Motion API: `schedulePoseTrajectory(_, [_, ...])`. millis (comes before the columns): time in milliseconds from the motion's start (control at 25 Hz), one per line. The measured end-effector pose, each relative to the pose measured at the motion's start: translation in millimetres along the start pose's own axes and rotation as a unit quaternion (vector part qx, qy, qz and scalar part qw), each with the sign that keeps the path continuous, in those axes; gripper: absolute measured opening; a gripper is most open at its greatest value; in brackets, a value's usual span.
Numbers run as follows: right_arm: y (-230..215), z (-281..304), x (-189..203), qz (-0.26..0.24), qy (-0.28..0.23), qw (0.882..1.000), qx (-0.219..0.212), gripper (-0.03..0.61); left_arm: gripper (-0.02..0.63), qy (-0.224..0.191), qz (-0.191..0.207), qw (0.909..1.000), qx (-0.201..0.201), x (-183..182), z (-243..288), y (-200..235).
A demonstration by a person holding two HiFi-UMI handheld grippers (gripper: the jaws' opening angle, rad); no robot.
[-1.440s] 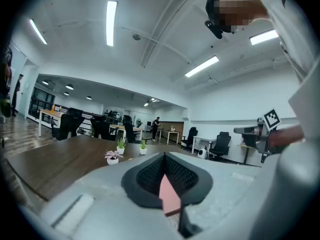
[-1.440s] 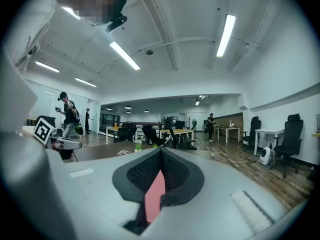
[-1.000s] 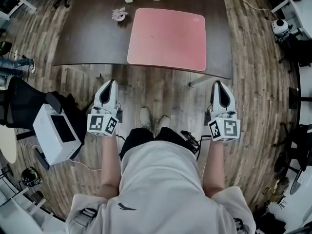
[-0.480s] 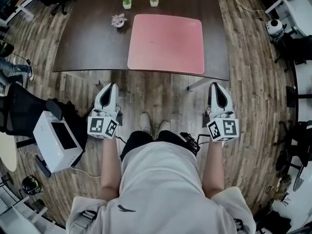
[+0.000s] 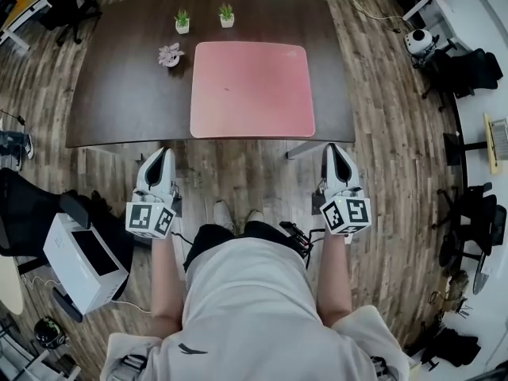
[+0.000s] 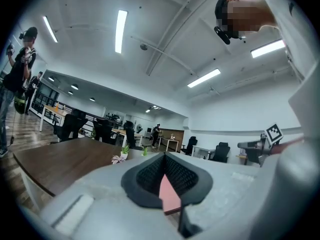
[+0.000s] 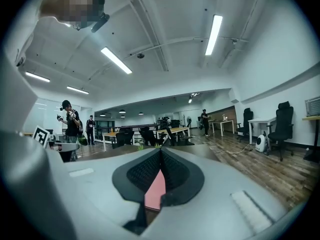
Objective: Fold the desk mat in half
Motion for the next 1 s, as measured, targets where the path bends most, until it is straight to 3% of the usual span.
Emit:
schedulePoseTrajectory(440, [12.7,27.2,11.2,0.032,0.012,0.998,0.045,0.003,0.003,0.013,-0.007,0.9992,0.037,-5.8,27.1,49.2])
schedulePoseTrajectory(720, [16.0,57.0,10.7,0.030,0.024,0.999,0.038,0.002,0.003,0.012,-0.011,0.9992,0.035,-9.9,49.5,67.2])
schedulePoseTrajectory(1000, [-7.8,97.7,13.1,0.029,0.037,0.998,0.030,0.003,0.003,0.017,-0.020,0.9995,0.018,-2.1,82.6,76.5])
Point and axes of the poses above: the fingertips, and each gripper's own axes: z forward along the fingers, y to its left, x out of its underside, the point moved 10 cm from there along -z, backward along the fingers, and after that the axes turned 13 degrees about x, right-handed, at the moved point
